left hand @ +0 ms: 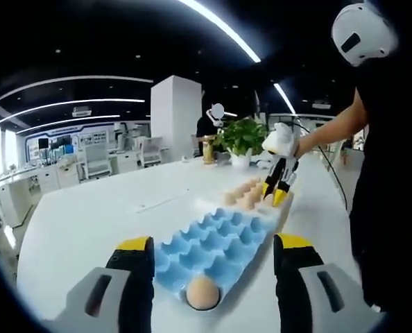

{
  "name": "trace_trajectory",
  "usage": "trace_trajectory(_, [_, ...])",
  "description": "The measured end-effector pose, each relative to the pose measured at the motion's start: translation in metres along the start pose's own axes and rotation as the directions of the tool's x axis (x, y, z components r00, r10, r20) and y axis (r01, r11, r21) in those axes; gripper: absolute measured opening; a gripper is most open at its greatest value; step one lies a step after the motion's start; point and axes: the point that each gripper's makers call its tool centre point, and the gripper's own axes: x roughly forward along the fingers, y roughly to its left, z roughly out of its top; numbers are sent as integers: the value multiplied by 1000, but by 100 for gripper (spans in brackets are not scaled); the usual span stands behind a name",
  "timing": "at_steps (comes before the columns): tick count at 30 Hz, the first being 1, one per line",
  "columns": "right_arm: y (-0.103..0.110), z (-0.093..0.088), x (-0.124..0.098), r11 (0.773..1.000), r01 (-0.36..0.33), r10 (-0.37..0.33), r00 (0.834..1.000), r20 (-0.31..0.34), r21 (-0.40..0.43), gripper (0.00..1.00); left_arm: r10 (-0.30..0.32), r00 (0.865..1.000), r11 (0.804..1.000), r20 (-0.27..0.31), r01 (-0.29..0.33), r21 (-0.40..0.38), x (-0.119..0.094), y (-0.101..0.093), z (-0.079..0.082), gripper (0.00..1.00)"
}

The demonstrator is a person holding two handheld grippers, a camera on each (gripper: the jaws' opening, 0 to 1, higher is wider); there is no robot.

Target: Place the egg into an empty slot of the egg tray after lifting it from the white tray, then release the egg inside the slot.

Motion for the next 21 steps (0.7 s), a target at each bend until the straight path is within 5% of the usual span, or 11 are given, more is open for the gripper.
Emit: trace_trajectory(21, [0,5,-20,1000,18,-19,998,59,2,24,8,1000,1000,4,-8,6,2,2,2,71])
